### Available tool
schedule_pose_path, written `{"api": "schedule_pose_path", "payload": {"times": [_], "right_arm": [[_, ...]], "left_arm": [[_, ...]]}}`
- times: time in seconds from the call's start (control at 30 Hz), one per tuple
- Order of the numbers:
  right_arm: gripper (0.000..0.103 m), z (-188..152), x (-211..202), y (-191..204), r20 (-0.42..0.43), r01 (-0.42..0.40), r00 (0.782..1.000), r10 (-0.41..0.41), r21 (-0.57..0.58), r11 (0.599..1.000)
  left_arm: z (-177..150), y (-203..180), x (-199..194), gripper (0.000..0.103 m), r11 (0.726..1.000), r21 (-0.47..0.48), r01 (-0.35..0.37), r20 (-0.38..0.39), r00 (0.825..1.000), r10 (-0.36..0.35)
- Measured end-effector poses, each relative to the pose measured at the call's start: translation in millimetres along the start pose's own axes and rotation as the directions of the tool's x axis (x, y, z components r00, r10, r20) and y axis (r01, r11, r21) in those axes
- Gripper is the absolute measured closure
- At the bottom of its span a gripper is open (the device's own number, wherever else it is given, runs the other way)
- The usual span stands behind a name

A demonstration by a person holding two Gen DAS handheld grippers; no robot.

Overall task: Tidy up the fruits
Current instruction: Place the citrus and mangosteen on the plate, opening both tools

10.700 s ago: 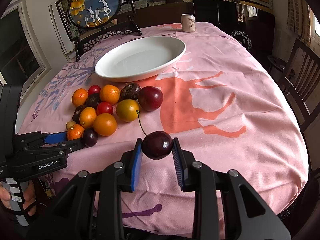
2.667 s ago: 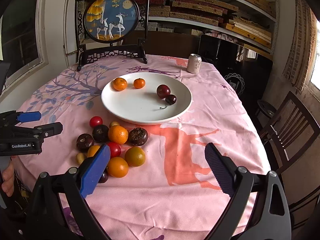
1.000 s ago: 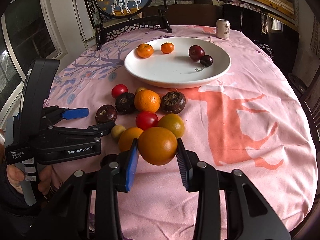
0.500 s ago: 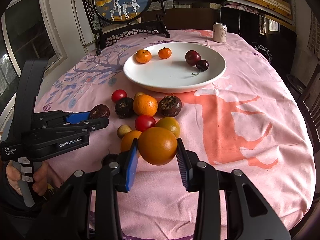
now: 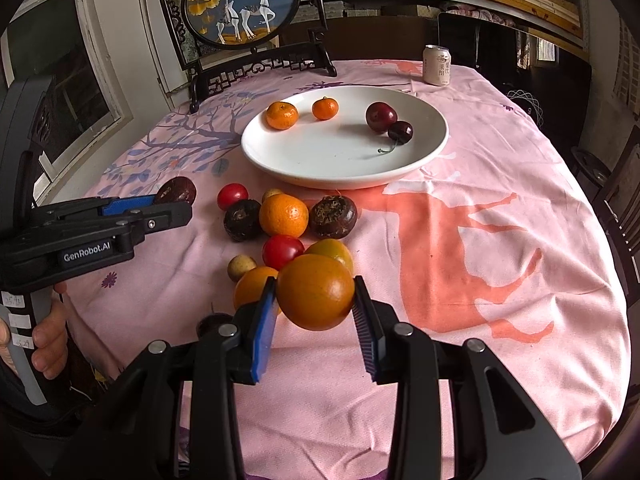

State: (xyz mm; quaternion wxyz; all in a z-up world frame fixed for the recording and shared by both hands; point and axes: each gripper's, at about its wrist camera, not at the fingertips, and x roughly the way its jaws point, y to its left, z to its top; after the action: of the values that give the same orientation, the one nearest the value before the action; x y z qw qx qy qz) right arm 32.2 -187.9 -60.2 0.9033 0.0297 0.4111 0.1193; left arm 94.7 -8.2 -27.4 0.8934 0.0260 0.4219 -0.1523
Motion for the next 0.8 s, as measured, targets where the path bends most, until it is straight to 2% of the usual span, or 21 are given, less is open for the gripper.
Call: {"api": "schedule_pose_path", "payload": {"times": [0.1,0.23,0.4,0.57,0.8], "right_arm": [[0.066,17,-1,-4,0.019,0.004,1.0,-0.004,-0.021,1.0],[0.066,59,5,-13,0.06,0.02,0.998,-0.017,-0.059,0.998],[0.066,107,48,-30,0.064,0.073,0.996,-0.066,-0.105,0.992],[0.066,126,103,-57,-0.031,0.093,0.995,-0.096,-0.075,0.993],[0.066,130,124,-69,-0.065,0.1,0.992,-0.104,-0.065,0.993]], "left_arm": [[28,-3,4,0.064,1.0,0.026,-0.008,0.005,1.0,0.008],[79,-10,25,0.064,0.999,0.047,-0.012,-0.009,1.0,0.012],[132,-19,76,0.063,0.999,0.037,-0.013,-0.053,0.998,0.015],[150,-17,136,0.063,1.0,-0.012,-0.017,-0.165,0.986,0.015],[155,-18,160,0.062,0.999,-0.024,-0.03,-0.196,0.98,0.025]]}}
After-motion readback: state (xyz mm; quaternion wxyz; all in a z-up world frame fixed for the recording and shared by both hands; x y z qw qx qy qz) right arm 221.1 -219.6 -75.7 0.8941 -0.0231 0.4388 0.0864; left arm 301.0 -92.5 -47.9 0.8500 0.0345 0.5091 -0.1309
